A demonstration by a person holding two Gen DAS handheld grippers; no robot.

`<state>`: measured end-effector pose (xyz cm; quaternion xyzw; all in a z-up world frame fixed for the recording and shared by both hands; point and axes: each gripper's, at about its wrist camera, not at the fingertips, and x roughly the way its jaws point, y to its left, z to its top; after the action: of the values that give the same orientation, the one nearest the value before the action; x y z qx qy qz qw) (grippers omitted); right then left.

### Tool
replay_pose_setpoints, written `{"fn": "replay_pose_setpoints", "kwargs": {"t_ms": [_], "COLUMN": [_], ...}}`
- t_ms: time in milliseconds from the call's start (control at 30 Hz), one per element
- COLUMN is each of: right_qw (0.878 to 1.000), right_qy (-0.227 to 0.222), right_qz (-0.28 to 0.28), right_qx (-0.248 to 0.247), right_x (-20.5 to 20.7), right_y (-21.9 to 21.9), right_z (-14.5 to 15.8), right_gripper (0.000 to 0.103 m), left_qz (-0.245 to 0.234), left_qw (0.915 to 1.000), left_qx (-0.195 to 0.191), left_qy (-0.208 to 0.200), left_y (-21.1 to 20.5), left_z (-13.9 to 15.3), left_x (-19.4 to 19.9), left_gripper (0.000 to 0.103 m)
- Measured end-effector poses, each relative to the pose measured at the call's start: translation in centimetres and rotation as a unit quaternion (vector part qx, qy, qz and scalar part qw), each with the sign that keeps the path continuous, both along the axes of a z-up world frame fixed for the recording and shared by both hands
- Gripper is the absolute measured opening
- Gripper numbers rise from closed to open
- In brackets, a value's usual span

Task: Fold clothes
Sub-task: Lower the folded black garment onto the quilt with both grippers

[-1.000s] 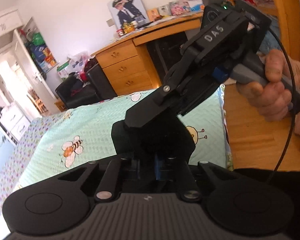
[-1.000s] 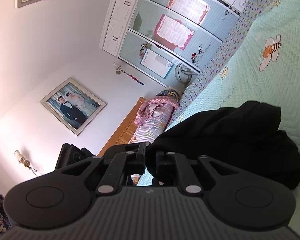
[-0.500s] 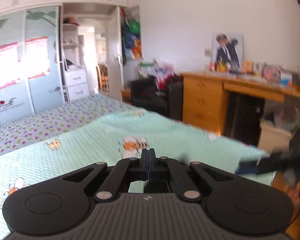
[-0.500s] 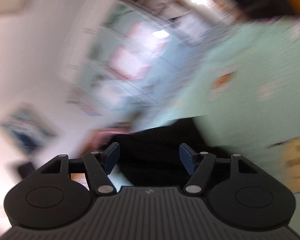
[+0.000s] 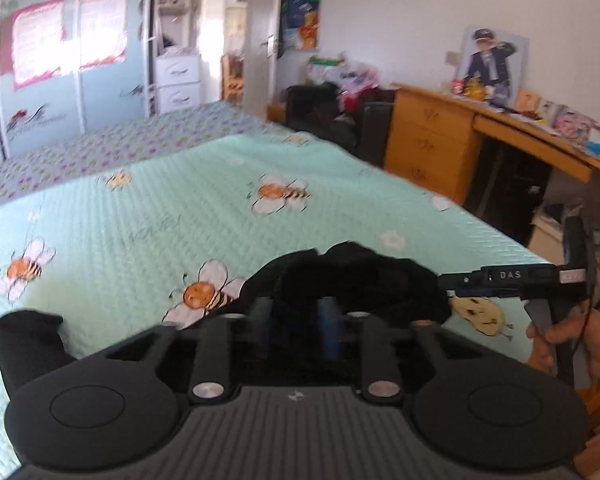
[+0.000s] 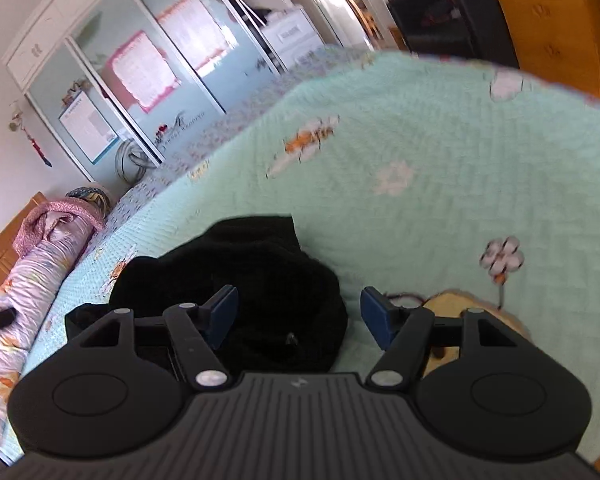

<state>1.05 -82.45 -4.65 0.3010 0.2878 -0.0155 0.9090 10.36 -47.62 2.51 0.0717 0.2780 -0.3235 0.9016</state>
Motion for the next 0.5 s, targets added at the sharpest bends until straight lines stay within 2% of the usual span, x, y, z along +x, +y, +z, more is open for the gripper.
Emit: {"fn": "replay_pose_setpoints", "kwargs": {"t_ms": [33, 167, 200, 233, 267, 300, 367, 467, 500], "right_qw": [1.0, 0.998, 0.998, 0.997, 0.997, 0.997, 0.996, 0.985, 0.979], "right_qy": [0.008, 0.051, 0.06, 0.067, 0.069, 0.068, 0.064, 0.018, -0.005], "right_qz": [-0.004, -0.024, -0.025, -0.025, -0.027, -0.03, -0.037, -0.058, -0.063], "right_qx": [0.003, -0.002, 0.001, -0.001, -0.009, -0.021, -0.05, -0.162, -0.195], "right_x": [0.5, 2.7, 3.1, 3.4, 3.4, 3.2, 2.8, 0.6, -0.4], "right_y": [0.0, 0.3, 0.5, 0.7, 1.0, 1.4, 2.3, 4.5, 5.1], "right_z": [-0.4, -2.3, -2.8, -3.1, -3.3, -3.2, -3.0, -0.5, 0.6], "right_gripper": [0.072, 0.07, 0.064, 0.047, 0.035, 0.013, 0.012, 0.011, 0.01], "left_qz": [0.007, 0.036, 0.042, 0.048, 0.056, 0.064, 0.081, 0.083, 0.081], "left_qw": [1.0, 0.9993, 0.999, 0.9987, 0.9981, 0.9969, 0.9933, 0.9884, 0.9867], "left_qx": [0.001, 0.007, 0.009, 0.015, 0.027, 0.045, 0.08, 0.11, 0.119], "left_qy": [0.002, 0.009, 0.007, 0.004, 0.003, 0.006, 0.02, 0.062, 0.075], "left_y": [-0.2, -2.0, -2.4, -3.0, -3.9, -4.7, -6.2, -7.1, -7.2], "left_z": [-0.1, -0.5, -0.6, -0.8, -1.2, -1.9, -3.4, -6.0, -6.7], "left_x": [0.5, 2.7, 3.2, 3.5, 3.9, 4.5, 5.7, 7.0, 7.3], "left_gripper": [0.051, 0.053, 0.056, 0.06, 0.062, 0.064, 0.064, 0.06, 0.045]}}
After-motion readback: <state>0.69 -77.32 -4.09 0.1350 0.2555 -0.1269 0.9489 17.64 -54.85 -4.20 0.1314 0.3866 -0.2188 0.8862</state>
